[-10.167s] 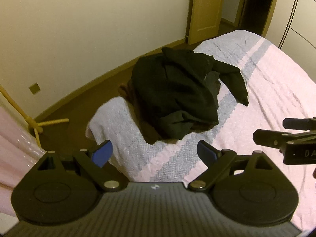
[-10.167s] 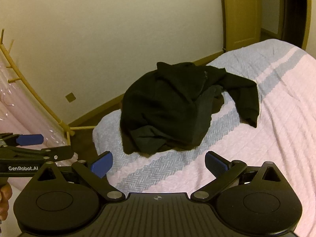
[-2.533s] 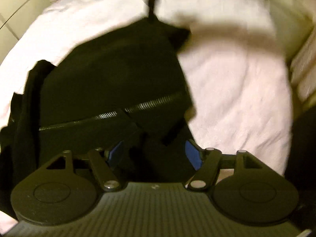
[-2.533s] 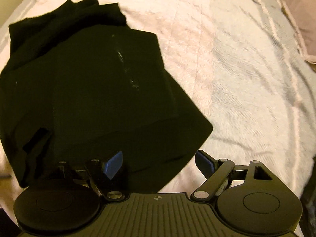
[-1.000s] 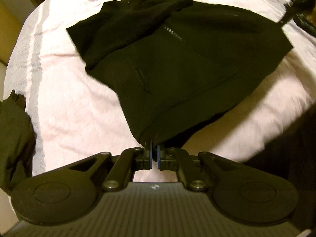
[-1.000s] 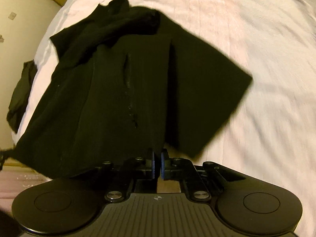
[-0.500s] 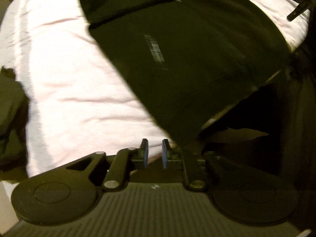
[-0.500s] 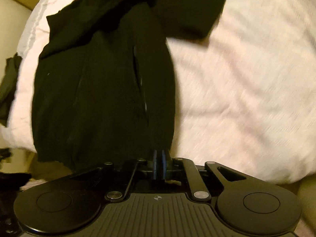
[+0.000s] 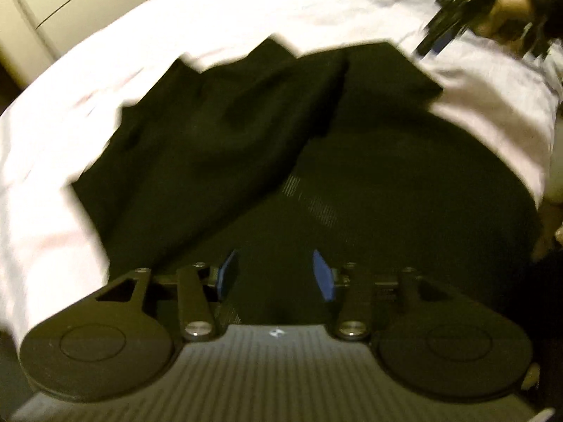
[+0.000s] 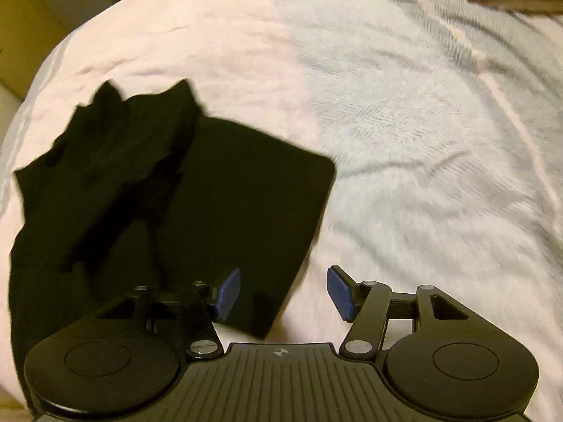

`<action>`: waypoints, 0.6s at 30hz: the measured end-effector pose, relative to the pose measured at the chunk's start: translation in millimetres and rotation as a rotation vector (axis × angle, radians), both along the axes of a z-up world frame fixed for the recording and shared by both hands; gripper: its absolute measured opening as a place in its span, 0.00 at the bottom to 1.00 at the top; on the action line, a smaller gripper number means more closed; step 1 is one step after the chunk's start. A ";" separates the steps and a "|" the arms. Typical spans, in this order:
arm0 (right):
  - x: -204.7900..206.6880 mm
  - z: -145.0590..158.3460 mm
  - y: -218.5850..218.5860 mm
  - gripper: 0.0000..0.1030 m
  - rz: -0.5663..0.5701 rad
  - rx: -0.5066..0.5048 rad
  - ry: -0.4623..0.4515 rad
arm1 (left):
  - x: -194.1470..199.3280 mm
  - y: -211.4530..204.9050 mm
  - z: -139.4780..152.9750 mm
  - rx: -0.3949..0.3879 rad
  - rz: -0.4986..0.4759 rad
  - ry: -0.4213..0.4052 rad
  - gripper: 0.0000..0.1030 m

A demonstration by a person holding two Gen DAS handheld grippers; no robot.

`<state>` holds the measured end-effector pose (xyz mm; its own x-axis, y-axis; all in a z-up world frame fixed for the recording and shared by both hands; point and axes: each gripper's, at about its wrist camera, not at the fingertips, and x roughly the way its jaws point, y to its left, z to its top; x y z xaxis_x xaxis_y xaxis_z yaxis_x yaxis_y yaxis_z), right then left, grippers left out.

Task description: Fold clothes

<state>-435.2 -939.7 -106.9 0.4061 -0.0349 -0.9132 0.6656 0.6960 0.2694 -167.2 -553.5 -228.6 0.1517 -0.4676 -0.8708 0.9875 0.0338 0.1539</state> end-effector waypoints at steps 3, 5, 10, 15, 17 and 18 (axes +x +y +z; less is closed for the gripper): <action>11.8 -37.2 -23.0 0.57 -0.054 0.100 -0.011 | -16.7 -68.5 -15.5 -0.028 -0.027 0.005 0.58; 13.3 -50.6 -32.5 0.47 -0.109 0.165 -0.052 | -26.4 -104.6 -28.6 -0.036 -0.039 0.011 0.60; 8.8 -18.3 -47.6 0.02 -0.070 0.129 -0.081 | -41.9 -173.8 -64.2 -0.035 -0.115 -0.010 0.63; -41.0 64.5 -84.5 0.02 -0.104 -0.157 -0.098 | -51.2 -219.4 -83.7 -0.021 -0.148 -0.135 0.62; -60.6 70.4 -97.3 0.02 -0.114 -0.167 -0.109 | -52.2 -228.6 -90.8 -0.003 -0.152 -0.168 0.61; -66.2 68.7 -99.9 0.02 -0.113 -0.172 -0.101 | -51.6 -230.9 -93.4 0.008 -0.157 -0.173 0.55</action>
